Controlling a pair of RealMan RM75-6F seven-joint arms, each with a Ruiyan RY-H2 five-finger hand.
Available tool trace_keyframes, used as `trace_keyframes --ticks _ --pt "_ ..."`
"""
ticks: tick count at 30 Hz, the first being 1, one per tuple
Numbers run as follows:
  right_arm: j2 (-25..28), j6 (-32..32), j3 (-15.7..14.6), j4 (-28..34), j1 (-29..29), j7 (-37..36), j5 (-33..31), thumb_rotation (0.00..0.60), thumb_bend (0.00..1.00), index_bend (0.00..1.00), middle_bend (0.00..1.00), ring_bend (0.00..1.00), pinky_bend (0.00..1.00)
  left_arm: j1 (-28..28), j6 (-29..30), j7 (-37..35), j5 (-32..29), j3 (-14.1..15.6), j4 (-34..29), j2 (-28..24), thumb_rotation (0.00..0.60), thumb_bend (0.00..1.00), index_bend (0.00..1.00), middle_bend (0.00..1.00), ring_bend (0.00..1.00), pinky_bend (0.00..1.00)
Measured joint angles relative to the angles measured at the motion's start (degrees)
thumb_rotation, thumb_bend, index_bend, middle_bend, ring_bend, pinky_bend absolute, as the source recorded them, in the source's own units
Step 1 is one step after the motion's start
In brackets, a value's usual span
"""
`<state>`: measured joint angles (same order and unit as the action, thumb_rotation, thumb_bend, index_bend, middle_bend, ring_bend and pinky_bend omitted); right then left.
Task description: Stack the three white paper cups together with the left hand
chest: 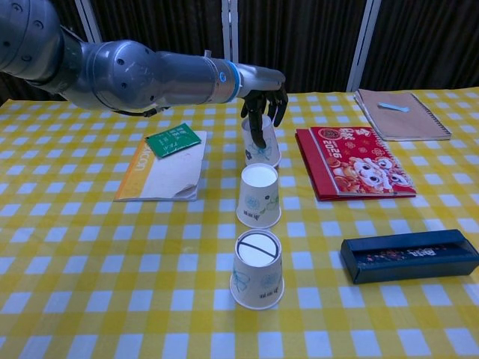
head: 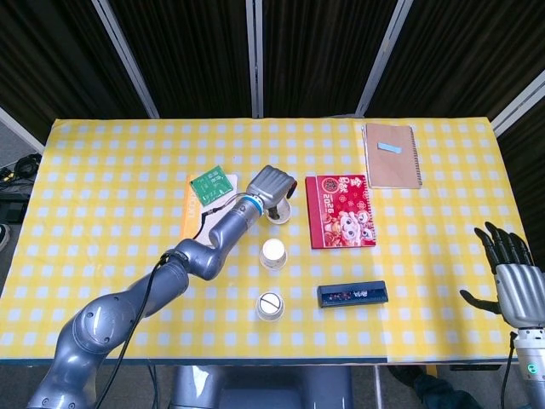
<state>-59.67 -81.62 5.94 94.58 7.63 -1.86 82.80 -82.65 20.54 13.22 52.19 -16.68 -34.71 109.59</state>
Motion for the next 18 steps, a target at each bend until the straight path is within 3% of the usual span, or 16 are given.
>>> trace_keyframes --ticks 9,18 --pt "0.1 -0.8 -0.4 0.9 -0.2 0.3 1.6 0.6 0.0 0.05 0.0 0.0 0.0 2.0 4.0 0.5 -0.9 -0.9 -11.4 -8.0 0.6 0.06 0.48 0.44 0.37 0.49" --pt "0.1 -1.5 -1.1 1.8 -0.4 1.0 3.3 0.6 0.0 0.05 0.0 0.0 0.0 6.0 9.7 3.4 -3.0 -0.3 -36.0 -24.1 0.6 0.06 0.48 0.44 0.37 0.49"
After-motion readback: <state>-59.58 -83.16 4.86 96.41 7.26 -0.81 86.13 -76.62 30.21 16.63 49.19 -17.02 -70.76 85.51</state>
